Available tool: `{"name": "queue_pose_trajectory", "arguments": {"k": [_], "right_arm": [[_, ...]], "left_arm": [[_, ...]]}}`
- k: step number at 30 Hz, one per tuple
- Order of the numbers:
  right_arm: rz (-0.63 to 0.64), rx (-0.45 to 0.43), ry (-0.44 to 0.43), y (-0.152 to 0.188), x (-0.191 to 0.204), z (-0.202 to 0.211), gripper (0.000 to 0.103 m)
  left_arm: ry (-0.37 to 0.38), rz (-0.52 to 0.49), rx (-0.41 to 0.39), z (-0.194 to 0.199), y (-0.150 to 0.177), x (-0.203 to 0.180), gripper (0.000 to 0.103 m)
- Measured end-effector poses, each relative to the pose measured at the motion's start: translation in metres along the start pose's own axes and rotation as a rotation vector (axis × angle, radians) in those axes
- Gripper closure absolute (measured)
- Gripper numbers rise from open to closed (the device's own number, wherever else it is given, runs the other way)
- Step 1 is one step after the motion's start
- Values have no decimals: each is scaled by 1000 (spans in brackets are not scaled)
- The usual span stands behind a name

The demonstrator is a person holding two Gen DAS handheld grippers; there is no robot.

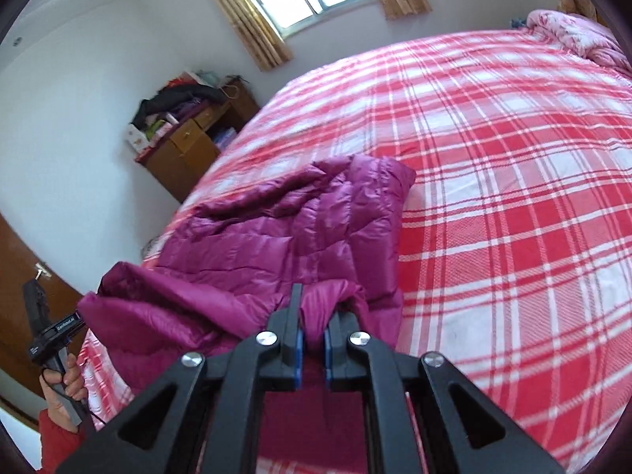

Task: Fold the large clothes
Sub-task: 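Lift the hem end with both grippers, fold it toward the collar, release, then grasp the folded edge of the jacket again with both grippers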

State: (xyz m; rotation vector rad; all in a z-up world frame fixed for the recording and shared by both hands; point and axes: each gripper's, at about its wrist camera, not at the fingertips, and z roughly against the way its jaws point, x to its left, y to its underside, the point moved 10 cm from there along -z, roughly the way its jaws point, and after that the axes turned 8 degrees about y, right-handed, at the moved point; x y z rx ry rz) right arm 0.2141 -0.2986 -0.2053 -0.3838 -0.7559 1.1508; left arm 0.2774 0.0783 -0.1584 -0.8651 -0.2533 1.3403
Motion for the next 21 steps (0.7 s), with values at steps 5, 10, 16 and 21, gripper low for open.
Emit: {"name": "queue_pose_trajectory", "arguments": {"k": [5,10,16,21], "right_arm": [[-50,74,34,6,-16,-38,85],[-132,105,-15,12,-29,-49,81],[-155,37,-105,1,-26,-25,50],[-155,-145,-159,-20,-27,31,9]], "left_arm": [[70,55,63,-30,-3,8,96],[317,213,59,-20,-12,22,95],[265,162,-31,28,-32,35,52],[292,198,-186,65,-43,42,15]]}}
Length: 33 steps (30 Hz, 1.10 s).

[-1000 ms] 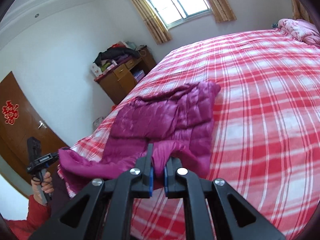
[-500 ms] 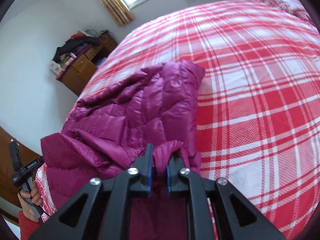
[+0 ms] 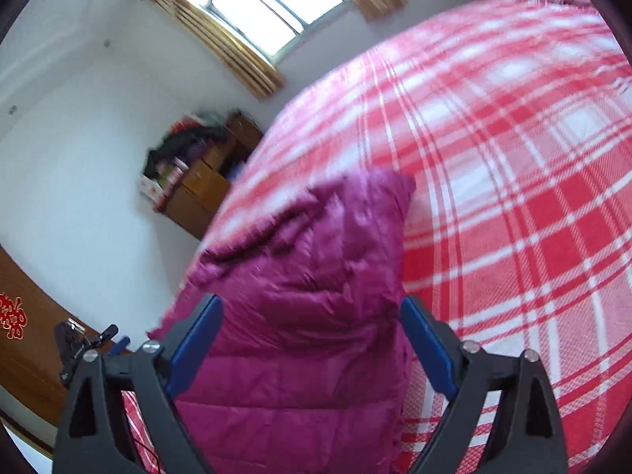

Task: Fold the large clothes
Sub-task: 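Grasp the folded edge of the jacket again with both grippers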

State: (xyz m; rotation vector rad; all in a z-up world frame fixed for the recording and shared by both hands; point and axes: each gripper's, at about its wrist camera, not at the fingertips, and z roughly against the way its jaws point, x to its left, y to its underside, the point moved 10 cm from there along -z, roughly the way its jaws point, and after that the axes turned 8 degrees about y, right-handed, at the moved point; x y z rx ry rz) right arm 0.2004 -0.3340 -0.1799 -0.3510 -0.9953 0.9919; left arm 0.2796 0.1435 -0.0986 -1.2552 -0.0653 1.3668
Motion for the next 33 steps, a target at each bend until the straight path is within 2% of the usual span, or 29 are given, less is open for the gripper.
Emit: {"name": "queue_pose_trajectory", "arguments": {"k": [2,4,6,7,10,14,16,19,21,23,24,25,26,27,28,30,33], "right_arm": [[22,-22,27,0,-1,12,9],[72,-35,75,7,-3,20,9],[138,-24,141,18,-6,21,9],[164,-16,163,21,-7,18,9],[244,-4,209,25,-2,8,9],[365,8,269,24,10,-18,9],[414,24,317,25,9,-35,9],[446,87,343,35,3,-65,9],[461,115,342,43,1,-78,17],[485,114,371,47,0,-84,40],[498,97,389,48,-1,-82,48],[500,83,404,46,-1,-79,63],[485,71,413,45,-2,-74,71],[467,63,411,45,-2,-69,75],[445,47,404,44,-1,-61,80],[435,9,406,47,3,-47,87],[443,-46,436,52,12,-24,88]], "left_arm": [[-54,16,-16,3,6,12,15],[-132,-42,-20,-2,16,17,15],[-179,-87,26,-12,31,23,15],[-174,-103,70,-20,43,23,15],[-142,-156,110,-35,59,19,15],[-28,-113,200,-54,72,8,15],[-26,-93,243,-68,76,13,15],[-35,-59,272,-78,86,21,15],[12,-14,254,-82,88,19,15],[39,-22,206,-79,85,11,34],[35,-43,188,-76,84,7,54],[15,-63,173,-74,83,4,62],[9,-85,157,-71,83,0,67],[14,-108,144,-66,84,-6,77],[17,-129,133,-63,85,-12,82],[16,-177,104,-50,87,-24,84],[7,-199,59,-28,91,-37,85]]}}
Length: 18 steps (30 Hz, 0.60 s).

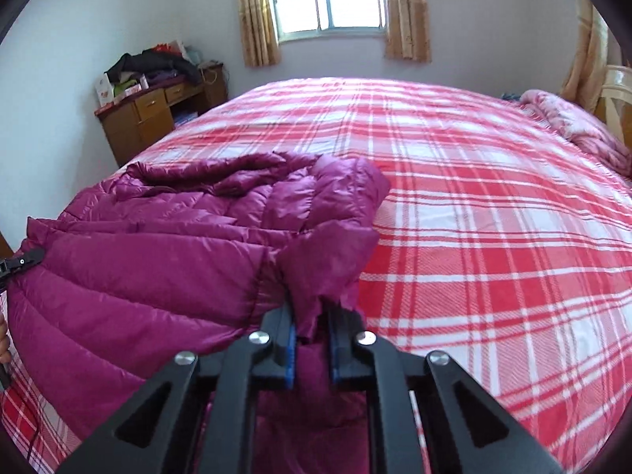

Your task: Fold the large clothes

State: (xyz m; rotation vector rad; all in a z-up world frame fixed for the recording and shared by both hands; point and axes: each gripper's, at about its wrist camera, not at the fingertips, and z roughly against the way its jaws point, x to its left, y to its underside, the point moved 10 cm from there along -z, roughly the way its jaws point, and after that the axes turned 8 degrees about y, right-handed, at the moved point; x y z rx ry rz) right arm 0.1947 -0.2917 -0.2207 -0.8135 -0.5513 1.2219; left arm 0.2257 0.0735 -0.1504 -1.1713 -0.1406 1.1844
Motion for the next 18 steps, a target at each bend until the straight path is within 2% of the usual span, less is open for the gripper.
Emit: {"name": "queue_pose_trajectory", "arguments": {"k": [4,9,13,16,18], "right_arm": [[11,-66,49,5,3,30,88],[42,-138,81,-2,7,51,90],[43,-189,76,-24,9,65,91],[52,-230,71,-60,11,67,91],[46,-247,67,-87,12,62,91]], "left_arm": [[30,40,-38,14,9,-8,85],[30,17,-69,15,8,-16,89],[38,18,-95,18,-16,-25,92],[44,10,-134,15,-50,-30,93],[15,0,-163,8,-78,-31,93]]}}
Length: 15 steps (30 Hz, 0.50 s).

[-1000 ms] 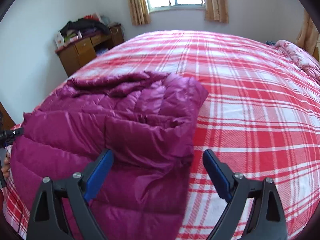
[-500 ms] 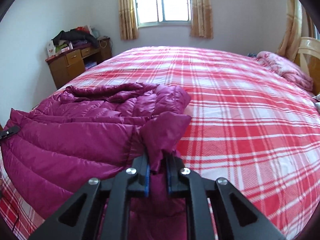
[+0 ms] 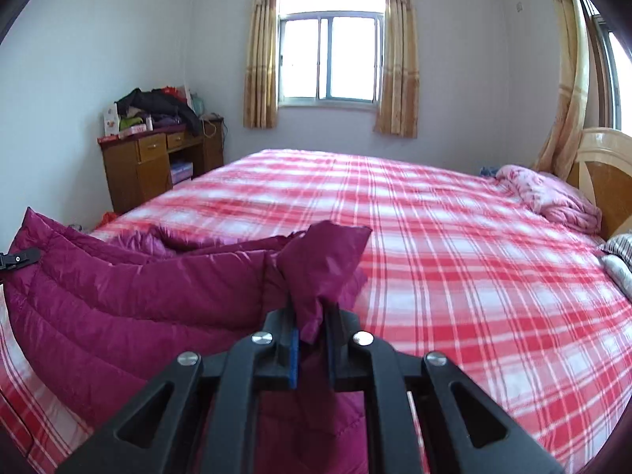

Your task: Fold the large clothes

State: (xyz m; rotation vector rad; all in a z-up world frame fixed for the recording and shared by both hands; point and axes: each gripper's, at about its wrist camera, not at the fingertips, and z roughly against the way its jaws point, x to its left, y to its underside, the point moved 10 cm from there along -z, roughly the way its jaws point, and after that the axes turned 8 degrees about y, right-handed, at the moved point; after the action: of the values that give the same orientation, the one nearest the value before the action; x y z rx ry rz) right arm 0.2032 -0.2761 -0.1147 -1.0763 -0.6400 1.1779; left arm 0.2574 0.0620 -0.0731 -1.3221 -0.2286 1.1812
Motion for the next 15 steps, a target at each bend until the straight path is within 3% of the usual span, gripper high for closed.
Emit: {"name": "queue_pose_trajectory", "arguments": {"k": [3,8,11,15], "right_arm": [[-3,-25,15,-39,0,-33,91],[-39,-5,57,-67,-1,-105,91],[-16,38,108,-58,5,-156,91],[57,125,173,-18,17,-213,91]], "left_arm": [[-49,-18,-29,-27,-36,4,93],[-124,-26,-28,-94,-66,23,93],[-206,-53,1,-136,-62,43,93],[-329,-67,124,-195,-22,88,93]]}}
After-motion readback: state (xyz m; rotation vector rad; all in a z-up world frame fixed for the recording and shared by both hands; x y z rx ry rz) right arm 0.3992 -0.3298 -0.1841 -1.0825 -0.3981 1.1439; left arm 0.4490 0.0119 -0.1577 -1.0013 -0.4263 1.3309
